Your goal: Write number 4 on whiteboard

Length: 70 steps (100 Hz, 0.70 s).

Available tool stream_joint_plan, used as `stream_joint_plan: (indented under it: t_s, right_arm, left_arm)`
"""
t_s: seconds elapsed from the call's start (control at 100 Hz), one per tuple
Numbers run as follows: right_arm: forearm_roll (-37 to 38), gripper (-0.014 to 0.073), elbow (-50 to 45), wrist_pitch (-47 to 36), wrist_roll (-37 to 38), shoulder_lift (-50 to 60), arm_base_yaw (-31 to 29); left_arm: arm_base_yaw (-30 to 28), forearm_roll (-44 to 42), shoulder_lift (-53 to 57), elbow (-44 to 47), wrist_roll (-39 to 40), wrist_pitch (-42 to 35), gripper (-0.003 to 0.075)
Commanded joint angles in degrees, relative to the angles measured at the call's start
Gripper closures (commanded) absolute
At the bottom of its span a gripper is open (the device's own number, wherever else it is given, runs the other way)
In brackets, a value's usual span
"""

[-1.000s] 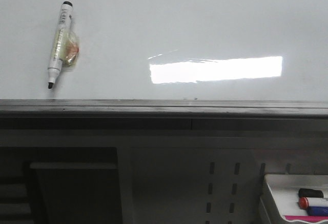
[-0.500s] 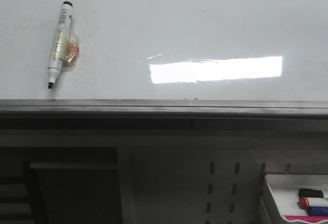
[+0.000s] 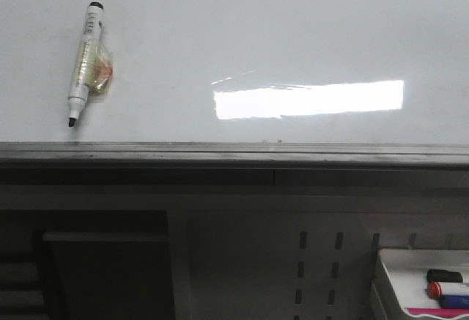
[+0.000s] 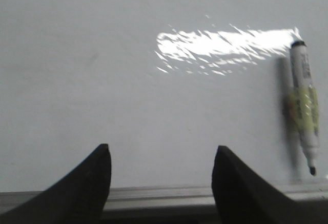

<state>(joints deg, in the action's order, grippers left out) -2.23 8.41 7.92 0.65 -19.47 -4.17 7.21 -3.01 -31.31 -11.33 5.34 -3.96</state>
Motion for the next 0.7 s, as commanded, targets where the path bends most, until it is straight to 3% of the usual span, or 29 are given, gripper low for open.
stream_joint_plan:
  t_s: [0.0, 0.16, 0.25, 0.46, 0.69]
  right_arm:
    - [0.08, 0.0658, 1.94, -4.79, 0.01, -0.97, -0.38]
    - [0.08, 0.0658, 1.94, -4.69, 0.01, -0.97, -0.38]
    - [0.08, 0.0658, 1.94, -4.8, 0.01, -0.97, -0.38]
    - [0.08, 0.0658, 1.94, -4.8, 0.01, -0.97, -0.38]
    - [0.08, 0.0658, 1.94, -4.8, 0.01, -0.97, -0.38]
  left_arm:
    - [5.33, -0.12, -6.2, -3.09, 0.15, -7.07, 0.0314]
    - [17.25, 3.01, -17.58, -6.51, 0.15, -12.52, 0.0314]
    - [20.86, 4.66, -24.34, -8.78, 0.15, -14.67, 0.0314]
    - [22.74, 5.86, -37.5, -13.92, 0.23, -20.22, 0.0314]
    - [22.74, 6.68, -42.71, -17.32, 0.23, -20.67, 0.0314]
